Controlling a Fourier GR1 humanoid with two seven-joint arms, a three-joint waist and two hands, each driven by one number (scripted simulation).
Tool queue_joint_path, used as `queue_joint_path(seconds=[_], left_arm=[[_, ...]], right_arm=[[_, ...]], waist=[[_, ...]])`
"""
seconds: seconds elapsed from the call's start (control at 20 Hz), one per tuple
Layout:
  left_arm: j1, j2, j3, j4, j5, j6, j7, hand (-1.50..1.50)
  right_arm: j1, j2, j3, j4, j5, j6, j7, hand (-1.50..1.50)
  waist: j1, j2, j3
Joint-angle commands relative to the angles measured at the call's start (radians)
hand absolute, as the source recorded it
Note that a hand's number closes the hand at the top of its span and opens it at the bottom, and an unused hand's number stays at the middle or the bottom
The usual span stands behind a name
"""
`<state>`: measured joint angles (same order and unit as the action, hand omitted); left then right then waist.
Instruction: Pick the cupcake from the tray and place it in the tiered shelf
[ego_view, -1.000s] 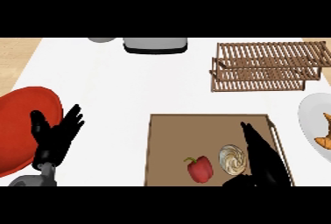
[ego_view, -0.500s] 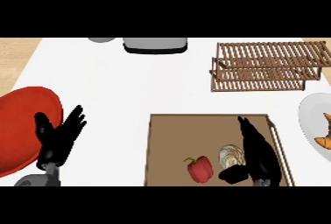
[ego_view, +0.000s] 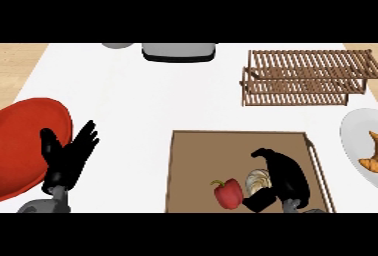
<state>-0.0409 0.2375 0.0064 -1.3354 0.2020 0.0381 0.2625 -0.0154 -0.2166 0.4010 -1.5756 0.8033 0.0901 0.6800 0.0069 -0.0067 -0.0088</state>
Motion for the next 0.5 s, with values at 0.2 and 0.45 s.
queue_joint_path(seconds=[0.2, 0.45], left_arm=[[-0.036, -0.015, 0.017, 0.03, -0.012, 0.005, 0.02, 0.0], [0.015, -0.002, 0.022, -0.028, -0.015, -0.014, 0.035, 0.0]], right_arm=[[-0.003, 0.079, 0.043, 0.082, 0.015, -0.047, -0.108, 1.5], [0.003, 0.075, 0.047, 0.001, 0.042, -0.097, -0.179, 1.5]], waist=[[-0.008, 0.007, 0.009], [-0.006, 0.006, 0.009]])
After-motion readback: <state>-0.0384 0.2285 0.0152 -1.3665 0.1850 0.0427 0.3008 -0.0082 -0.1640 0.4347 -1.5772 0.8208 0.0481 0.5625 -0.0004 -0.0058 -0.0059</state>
